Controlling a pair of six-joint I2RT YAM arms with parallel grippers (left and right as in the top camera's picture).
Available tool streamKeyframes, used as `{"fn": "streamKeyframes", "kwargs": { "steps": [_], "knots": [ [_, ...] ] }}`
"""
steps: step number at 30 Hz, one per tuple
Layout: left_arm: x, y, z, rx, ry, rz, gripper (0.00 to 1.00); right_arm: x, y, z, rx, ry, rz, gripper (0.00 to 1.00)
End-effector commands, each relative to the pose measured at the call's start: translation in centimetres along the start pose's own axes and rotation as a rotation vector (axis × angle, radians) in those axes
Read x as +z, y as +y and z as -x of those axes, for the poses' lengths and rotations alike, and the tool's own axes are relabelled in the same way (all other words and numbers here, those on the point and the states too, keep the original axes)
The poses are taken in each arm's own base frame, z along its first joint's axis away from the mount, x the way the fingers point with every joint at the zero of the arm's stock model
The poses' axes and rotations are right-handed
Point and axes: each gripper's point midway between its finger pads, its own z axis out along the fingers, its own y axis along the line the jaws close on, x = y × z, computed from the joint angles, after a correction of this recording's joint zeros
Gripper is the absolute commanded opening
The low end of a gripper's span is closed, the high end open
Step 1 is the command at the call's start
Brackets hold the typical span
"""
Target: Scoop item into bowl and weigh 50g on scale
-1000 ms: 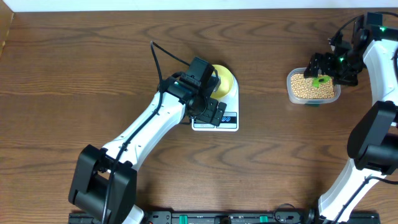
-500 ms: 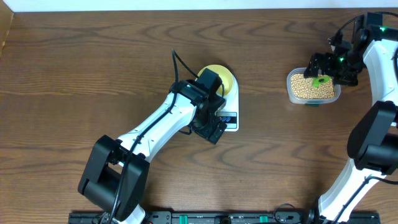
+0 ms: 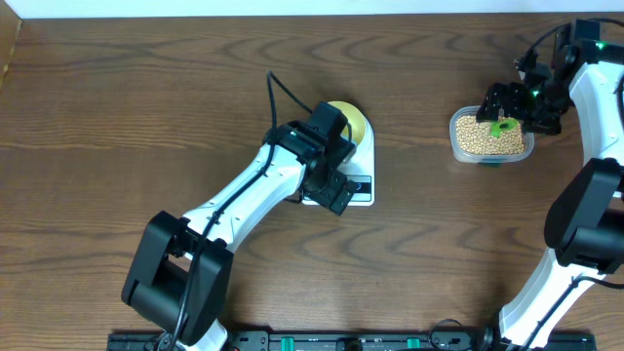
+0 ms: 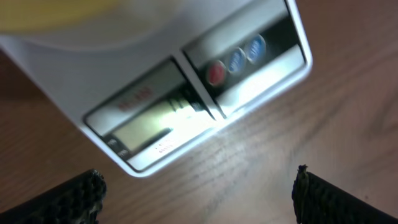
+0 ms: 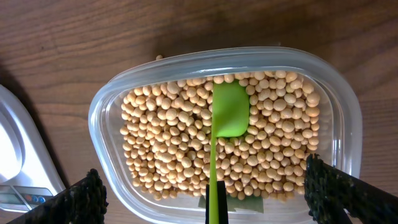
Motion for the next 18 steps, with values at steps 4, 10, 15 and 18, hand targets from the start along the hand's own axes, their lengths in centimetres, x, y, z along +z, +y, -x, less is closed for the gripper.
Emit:
{"fn": "streamKeyframes", "kwargs": {
  "steps": [4,10,15,18],
  "knots": [
    [0.0,1.3,0.5,-0.140,-0.019,0.022,0.98,-0.2,0.1,0.4,-0.007,-0.011,0.002,0.99],
    [-0.1,2.3,0.5,-0.209,-0.024,0.026,0.98,-0.2,0.1,0.4,-0.007,-0.011,0.002,0.99],
    [-0.2,2.4,0.5,-0.213,-0.025,0.027,0.98,-0.2,0.1,0.4,-0.007,-0.010,0.002,0.99],
    [-0.2,2.4,0.5,-0.213,-0.025,0.027,0.98,-0.2,0.1,0.4,-0.007,-0.010,0.002,0.99]
  ]
}}
